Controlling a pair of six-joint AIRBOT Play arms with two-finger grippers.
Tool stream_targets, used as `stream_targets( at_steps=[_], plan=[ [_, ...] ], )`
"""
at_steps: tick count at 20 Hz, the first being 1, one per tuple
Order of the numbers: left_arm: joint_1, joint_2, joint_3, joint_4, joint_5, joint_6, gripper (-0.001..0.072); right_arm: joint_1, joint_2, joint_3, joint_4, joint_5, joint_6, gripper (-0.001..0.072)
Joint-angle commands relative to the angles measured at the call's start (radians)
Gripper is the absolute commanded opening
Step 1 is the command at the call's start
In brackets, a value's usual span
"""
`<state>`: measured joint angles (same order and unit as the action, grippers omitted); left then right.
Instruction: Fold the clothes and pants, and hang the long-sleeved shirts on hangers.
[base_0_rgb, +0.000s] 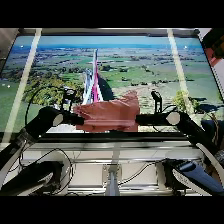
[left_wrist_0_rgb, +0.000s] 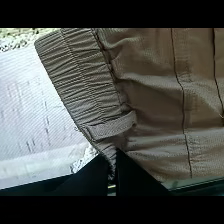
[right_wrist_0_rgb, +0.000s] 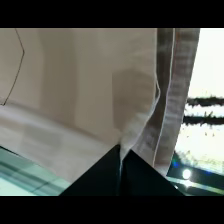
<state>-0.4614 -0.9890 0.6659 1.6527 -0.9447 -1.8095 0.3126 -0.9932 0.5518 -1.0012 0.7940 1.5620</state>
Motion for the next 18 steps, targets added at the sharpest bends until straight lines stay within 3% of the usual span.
stream_targets(
  at_steps=[1,9,10,11,12,13,14,15,18],
  plan=[
    [-0.001,0.001,-0.007,-0.015,-0.051,-0.010,0.0012,0.001,-0.021,-0.002,0.052,0.122,0.033,0.0008],
    [-0.001,0.001,-0.007,-0.015,-0.069,-0.009,0.0013,0.187,-0.021,-0.002,0.111,0.100,0.053,0.0009],
    [-0.001,0.001,-0.007,-0.015,-0.069,-0.009,0.0012,0.219,-0.021,-0.002,0.111,0.096,0.053,0.0021],
    [-0.001,0.001,-0.007,-0.015,-0.070,-0.009,0.0014,0.241,-0.021,-0.002,0.110,0.095,0.053,0.0122],
    [-0.001,0.001,-0.007,-0.015,-0.070,-0.009,0.0055,0.257,-0.021,-0.002,0.110,0.095,0.053,0.0314],
    [-0.001,0.001,-0.006,-0.014,-0.075,-0.009,0.0232,0.261,-0.021,-0.002,0.110,0.095,0.053,0.0418],
    [-0.001,0.002,-0.005,-0.014,-0.089,-0.009,0.0530,0.261,-0.021,-0.001,0.108,0.096,0.053,0.0447],
    [-0.001,0.002,-0.002,-0.014,-0.112,-0.009,0.0713,0.261,-0.019,-0.001,0.103,0.096,0.053,0.0447],
    [0.000,0.002,0.030,0.039,-0.244,-0.008,0.0701,0.261,-0.017,0.018,0.040,0.137,0.053,0.0447]
  ],
)
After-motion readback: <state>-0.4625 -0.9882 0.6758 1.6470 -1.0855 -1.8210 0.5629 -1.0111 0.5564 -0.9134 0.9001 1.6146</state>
